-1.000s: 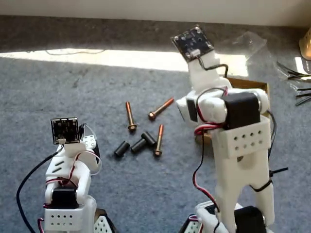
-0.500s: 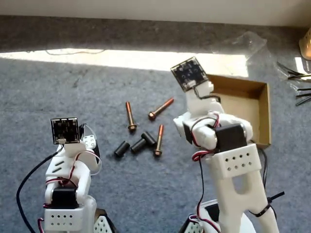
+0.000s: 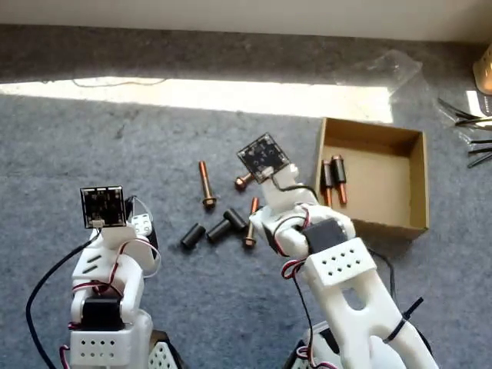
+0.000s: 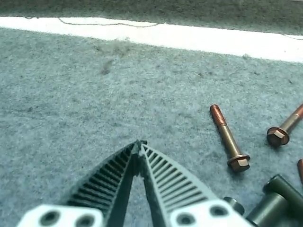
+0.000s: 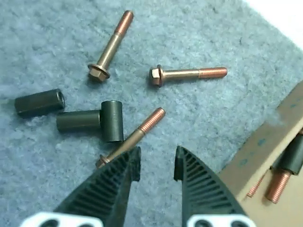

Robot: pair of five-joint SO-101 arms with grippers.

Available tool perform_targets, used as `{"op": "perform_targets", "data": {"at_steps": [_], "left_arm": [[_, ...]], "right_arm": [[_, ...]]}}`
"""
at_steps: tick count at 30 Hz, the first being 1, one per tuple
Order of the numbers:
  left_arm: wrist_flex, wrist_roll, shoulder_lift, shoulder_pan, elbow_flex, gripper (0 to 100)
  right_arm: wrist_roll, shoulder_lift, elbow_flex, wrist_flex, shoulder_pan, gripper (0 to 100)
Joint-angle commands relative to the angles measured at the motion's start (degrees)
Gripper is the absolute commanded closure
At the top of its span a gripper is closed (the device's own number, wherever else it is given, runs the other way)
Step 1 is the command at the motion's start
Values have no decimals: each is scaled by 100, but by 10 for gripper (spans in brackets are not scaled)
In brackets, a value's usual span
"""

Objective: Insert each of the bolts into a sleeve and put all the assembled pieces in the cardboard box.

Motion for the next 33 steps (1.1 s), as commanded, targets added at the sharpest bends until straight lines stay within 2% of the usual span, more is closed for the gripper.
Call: {"op": "perform_targets", "data": {"at_steps": [1, 6, 10, 22, 28, 33], "left_arm": [[-158, -35, -48, -75, -22, 993], [-158, -35, -48, -66, -22, 993], [-158, -35, -48, -66, -22, 993], [-158, -35, -48, -75, -13, 993], [-158, -35, -48, -92, -13, 993], [-158, -642, -48, -338, -22, 993]], "right_arm": [[18, -145, 136, -549, -48, 889], [18, -40, 119, -4, -40, 889], [9, 479, -778, 602, -48, 889], [9, 2686, -2062, 673, -92, 888], [18, 3442, -2607, 681, -453, 887], [35, 3890, -2967, 796, -857, 886]]}}
